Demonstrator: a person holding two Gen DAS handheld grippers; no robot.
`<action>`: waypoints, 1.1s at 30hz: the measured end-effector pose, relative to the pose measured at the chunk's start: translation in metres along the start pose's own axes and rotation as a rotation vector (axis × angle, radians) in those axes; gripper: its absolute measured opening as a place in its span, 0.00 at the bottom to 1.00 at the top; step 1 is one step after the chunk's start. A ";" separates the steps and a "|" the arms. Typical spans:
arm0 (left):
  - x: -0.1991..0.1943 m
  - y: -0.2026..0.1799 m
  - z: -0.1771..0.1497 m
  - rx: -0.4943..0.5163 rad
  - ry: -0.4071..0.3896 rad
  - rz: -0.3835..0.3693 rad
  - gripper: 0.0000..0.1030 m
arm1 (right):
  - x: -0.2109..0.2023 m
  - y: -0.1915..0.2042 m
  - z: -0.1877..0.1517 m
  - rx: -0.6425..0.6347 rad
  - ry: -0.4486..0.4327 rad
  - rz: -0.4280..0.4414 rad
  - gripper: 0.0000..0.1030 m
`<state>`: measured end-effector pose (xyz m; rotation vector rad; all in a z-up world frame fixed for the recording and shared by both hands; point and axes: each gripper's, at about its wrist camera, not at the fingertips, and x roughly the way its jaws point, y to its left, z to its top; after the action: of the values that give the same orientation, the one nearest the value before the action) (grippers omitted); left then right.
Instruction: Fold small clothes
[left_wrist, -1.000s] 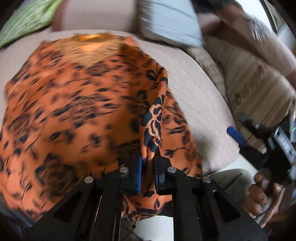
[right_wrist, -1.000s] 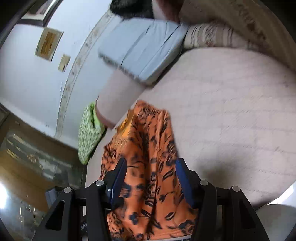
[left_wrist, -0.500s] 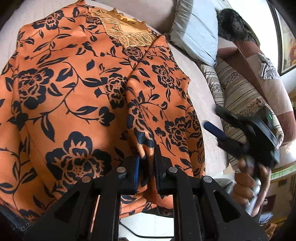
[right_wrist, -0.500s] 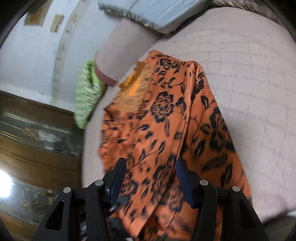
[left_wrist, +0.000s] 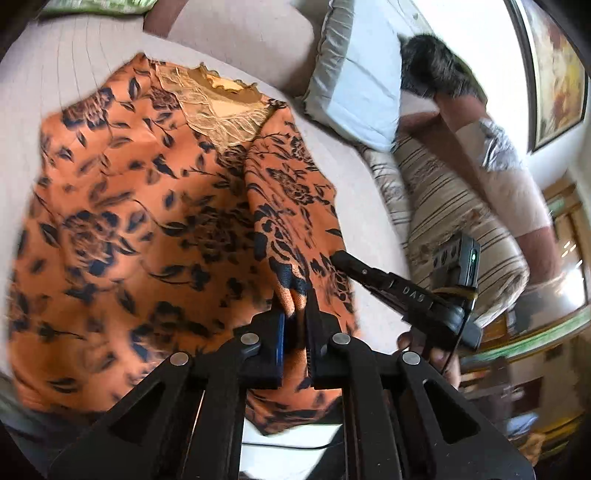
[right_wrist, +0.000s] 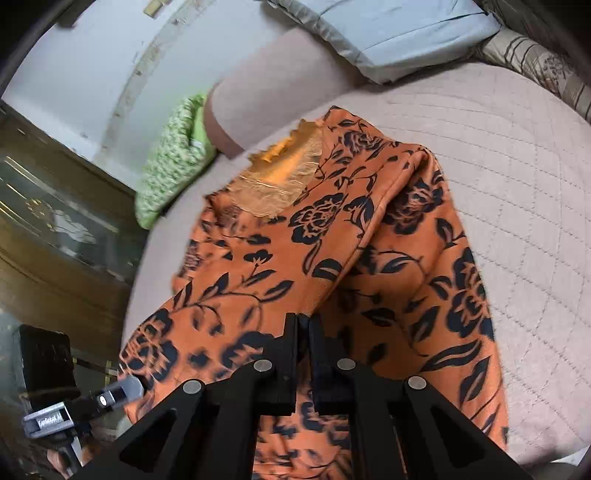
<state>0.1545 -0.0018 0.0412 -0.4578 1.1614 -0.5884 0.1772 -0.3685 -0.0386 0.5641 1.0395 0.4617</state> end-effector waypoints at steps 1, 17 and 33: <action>0.009 0.006 -0.001 0.000 0.041 0.018 0.09 | 0.006 -0.001 -0.001 0.002 0.024 0.005 0.05; 0.022 0.061 -0.037 -0.022 -0.009 0.160 0.26 | -0.004 -0.017 0.007 0.021 -0.033 -0.062 0.32; 0.056 0.079 -0.038 -0.060 0.075 0.076 0.40 | 0.054 -0.088 0.127 0.198 0.035 -0.152 0.33</action>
<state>0.1494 0.0211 -0.0600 -0.4439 1.2655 -0.5098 0.3229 -0.4303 -0.0808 0.6490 1.1605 0.2361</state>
